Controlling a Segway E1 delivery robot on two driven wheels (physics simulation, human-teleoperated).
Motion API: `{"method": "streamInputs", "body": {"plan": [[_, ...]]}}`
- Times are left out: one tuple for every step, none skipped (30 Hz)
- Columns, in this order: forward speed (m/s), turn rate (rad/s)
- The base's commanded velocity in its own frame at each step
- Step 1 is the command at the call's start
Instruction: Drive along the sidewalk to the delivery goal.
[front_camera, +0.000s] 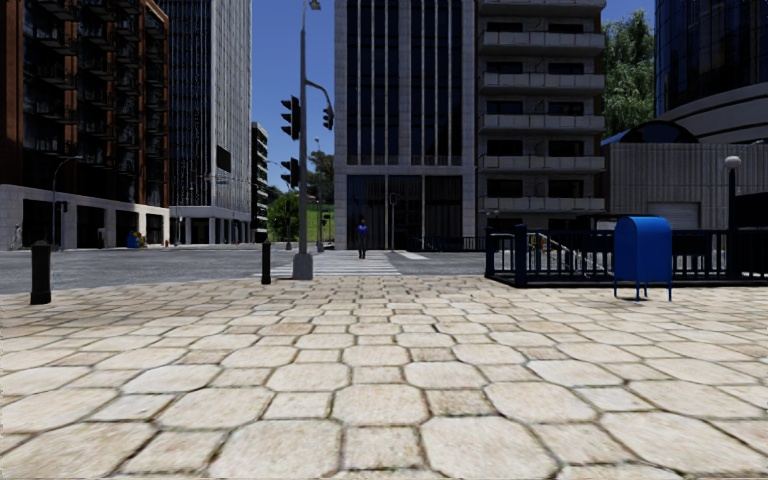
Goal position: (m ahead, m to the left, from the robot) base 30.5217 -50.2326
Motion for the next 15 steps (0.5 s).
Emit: {"method": "streamInputs", "body": {"plan": [[2.00,0.15],[2.00,0.18],[2.00,0.18],[2.00,0.19],[2.00,0.19],[2.00,0.20],[2.00,0.20],[2.00,0.21],[2.00,0.21],[2.00,0.21],[2.00,0.21],[2.00,0.23],[2.00,0.26],[2.00,0.27],[2.00,0.27]]}}
